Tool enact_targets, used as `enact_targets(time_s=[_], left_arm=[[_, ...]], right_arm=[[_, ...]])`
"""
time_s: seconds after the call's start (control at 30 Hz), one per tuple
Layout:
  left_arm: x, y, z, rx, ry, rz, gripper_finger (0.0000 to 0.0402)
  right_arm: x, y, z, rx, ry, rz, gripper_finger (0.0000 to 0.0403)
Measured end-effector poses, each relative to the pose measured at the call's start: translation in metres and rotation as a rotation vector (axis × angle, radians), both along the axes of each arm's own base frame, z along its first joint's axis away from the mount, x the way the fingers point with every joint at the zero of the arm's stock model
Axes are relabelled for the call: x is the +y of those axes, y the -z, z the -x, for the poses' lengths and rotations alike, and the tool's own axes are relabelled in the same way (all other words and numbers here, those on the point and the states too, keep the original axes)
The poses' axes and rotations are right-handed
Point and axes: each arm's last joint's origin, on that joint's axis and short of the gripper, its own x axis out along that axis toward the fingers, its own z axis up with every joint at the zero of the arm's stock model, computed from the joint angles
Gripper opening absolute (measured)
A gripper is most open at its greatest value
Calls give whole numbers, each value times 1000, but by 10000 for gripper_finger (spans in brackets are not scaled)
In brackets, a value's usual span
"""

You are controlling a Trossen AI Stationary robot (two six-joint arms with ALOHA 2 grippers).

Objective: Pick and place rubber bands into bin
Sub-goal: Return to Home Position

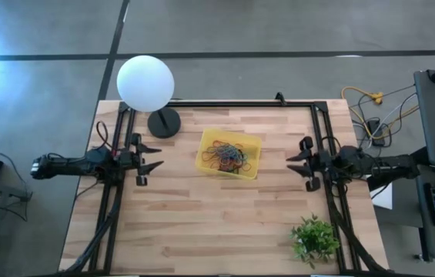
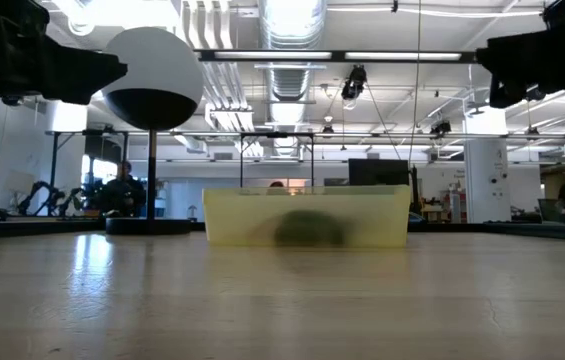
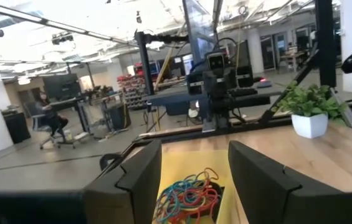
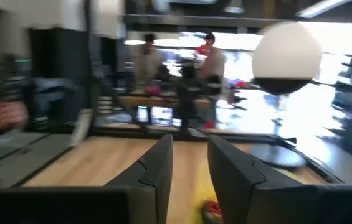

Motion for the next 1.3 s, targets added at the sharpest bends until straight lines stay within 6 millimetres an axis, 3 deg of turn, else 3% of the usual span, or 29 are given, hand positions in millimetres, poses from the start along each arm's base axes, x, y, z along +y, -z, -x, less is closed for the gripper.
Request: enact_targets(time_s=[0.1, 0.4, 1.13, 1.3], left_arm=[[0, 0, 0, 0, -9, -5, 171], [1, 5, 0, 54, -25, 0, 171], [2, 7, -1, 74, -66, 11, 171], [4, 3, 0, 1, -118, 154, 171]], right_arm=[[-3, 1, 0, 11, 83, -30, 85], [-1, 16, -2, 167, 37, -11, 83], [-1, 22, -6, 240, 32, 38, 75], [-1, 19, -6, 216, 30, -10, 78]])
